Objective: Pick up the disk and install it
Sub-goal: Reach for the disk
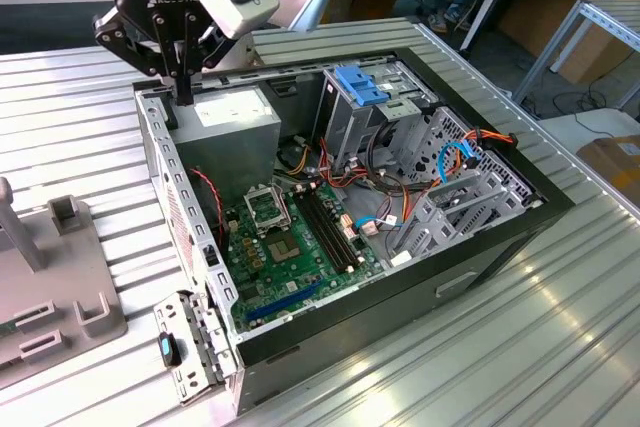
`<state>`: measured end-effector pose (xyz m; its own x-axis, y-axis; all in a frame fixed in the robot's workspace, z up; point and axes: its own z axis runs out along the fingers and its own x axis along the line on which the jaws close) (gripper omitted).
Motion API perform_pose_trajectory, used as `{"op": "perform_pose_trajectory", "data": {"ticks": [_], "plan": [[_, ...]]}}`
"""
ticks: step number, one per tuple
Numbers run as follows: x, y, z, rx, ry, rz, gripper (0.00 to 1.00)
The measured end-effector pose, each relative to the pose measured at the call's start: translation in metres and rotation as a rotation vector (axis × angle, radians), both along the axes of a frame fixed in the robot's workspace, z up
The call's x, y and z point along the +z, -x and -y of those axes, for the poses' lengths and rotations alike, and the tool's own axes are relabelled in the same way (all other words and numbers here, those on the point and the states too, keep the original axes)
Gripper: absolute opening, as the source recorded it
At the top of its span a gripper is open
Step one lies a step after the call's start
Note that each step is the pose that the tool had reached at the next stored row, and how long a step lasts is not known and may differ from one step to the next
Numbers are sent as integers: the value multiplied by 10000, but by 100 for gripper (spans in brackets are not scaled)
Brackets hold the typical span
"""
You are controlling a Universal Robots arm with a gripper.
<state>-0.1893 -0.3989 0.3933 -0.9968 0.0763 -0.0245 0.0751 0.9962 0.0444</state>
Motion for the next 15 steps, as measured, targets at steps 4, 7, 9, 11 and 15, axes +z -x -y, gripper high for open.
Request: {"op": "perform_pose_trajectory", "data": {"ticks": [4,7,9,11,15], "plan": [[0,72,0,0,0,0,11],[0,113,0,0,0,-1,11],[0,139,0,0,0,-1,11],[0,180,0,0,0,0,11],[0,272,0,1,0,0,11]]}}
